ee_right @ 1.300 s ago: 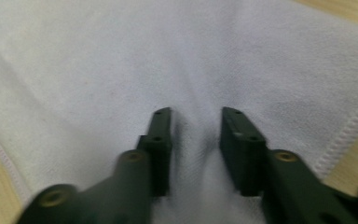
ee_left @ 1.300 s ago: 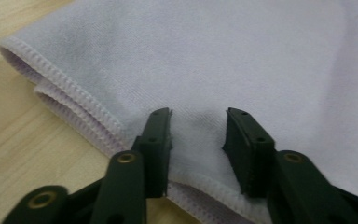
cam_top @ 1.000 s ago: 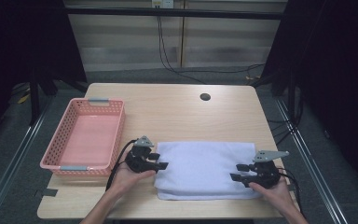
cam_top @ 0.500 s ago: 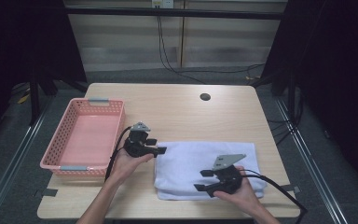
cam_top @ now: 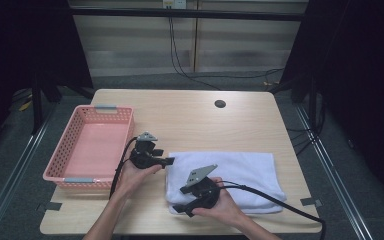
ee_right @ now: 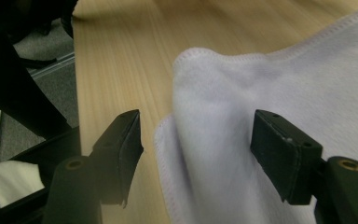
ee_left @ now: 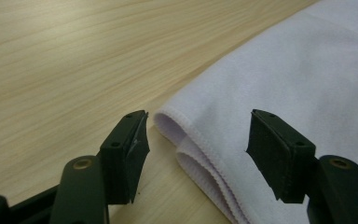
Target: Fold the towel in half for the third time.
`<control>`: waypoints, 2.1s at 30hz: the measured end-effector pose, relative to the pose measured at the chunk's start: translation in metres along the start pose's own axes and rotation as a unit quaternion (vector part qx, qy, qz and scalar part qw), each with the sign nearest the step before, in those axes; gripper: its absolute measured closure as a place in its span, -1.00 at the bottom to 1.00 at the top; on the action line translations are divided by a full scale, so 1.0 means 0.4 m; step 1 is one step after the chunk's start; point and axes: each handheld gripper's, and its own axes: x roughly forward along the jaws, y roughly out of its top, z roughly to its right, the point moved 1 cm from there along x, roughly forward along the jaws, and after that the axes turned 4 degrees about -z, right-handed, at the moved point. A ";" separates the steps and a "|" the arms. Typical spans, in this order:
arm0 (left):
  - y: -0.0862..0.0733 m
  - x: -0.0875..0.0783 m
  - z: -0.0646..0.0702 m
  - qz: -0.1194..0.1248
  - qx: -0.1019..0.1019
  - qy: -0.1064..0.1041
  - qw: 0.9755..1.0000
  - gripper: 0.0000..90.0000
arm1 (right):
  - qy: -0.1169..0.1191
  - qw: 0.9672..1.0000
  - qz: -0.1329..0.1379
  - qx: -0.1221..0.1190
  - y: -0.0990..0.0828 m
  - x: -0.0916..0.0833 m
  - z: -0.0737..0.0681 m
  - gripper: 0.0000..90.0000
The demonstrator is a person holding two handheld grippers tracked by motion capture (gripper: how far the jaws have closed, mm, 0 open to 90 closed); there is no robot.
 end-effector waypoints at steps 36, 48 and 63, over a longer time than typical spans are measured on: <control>0.000 0.058 0.011 -0.026 0.004 -0.051 0.998 0.83 | -0.056 0.998 0.029 -0.004 -0.026 0.004 0.003 0.75; 0.068 -0.028 0.018 0.040 -0.029 -0.097 0.994 0.85 | -0.055 0.996 0.070 -0.015 0.057 -0.074 -0.027 0.77; 0.159 -0.237 -0.008 0.097 -0.025 -0.049 0.994 0.85 | -0.027 0.987 0.154 -0.034 0.239 -0.129 -0.049 0.77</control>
